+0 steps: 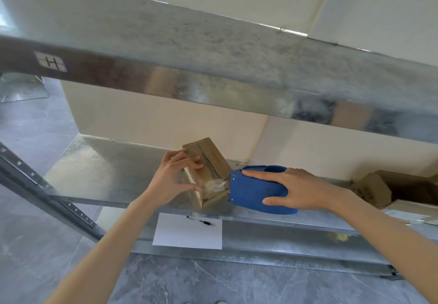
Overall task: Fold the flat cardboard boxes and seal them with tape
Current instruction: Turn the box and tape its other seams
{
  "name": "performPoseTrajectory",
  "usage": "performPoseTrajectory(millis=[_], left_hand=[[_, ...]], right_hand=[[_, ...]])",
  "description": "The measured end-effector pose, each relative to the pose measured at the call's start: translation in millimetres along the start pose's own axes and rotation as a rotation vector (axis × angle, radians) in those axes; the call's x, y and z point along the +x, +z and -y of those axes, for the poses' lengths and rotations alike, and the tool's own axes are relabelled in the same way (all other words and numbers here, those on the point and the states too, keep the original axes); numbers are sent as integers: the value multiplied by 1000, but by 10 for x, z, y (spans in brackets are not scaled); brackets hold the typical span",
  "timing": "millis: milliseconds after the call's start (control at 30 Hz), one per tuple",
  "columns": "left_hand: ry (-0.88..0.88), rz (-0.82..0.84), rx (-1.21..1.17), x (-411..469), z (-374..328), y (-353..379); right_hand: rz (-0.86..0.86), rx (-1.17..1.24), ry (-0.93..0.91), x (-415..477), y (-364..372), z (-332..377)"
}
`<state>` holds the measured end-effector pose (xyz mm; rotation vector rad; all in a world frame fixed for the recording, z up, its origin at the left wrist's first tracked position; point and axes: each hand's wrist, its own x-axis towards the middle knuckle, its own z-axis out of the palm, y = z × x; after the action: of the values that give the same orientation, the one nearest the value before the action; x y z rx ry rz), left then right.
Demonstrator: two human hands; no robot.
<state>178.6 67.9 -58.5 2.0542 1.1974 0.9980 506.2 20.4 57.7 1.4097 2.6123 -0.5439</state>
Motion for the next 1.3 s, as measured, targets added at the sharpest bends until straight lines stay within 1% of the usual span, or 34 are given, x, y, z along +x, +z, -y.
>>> performPoseTrajectory(millis=[133, 267, 333, 433, 533, 600, 667, 800, 867, 933, 1033, 1200, 1300], left_hand=[[7, -49, 12, 5, -17, 42], [-2, -45, 5, -8, -17, 24], [-1, -42, 49, -4, -37, 15], [15, 35, 153, -55, -76, 13], [14, 126, 180, -177, -124, 54], [3, 148, 208, -247, -180, 116], [-24, 110, 228, -287, -265, 208], [-92, -120, 308, -295, -478, 461], [-110, -198, 320, -279, -545, 547], [-85, -198, 300, -285, -535, 569], [-68, -115, 227, -303, -442, 472], [-125, 5, 19, -352, -229, 210], [-162, 28, -104, -373, -177, 180]], right_hand=[[0, 3, 14, 13, 12, -15], [-7, -1, 8, 11, -3, -30], [-11, -17, 7, 9, -7, -35], [-11, -36, 8, 17, -9, -36], [-9, -61, -4, 26, -7, -20], [-4, -75, 0, 32, 2, -11], [-9, -85, 4, 38, 18, -18], [-27, -64, -5, 34, 44, -9], [-16, -15, -15, 19, 26, 6], [-2, 19, -38, -1, -6, 31], [2, 40, -106, -25, -16, 83], [33, 78, -204, 44, 15, 263], [23, 73, -237, 116, -13, 258]])
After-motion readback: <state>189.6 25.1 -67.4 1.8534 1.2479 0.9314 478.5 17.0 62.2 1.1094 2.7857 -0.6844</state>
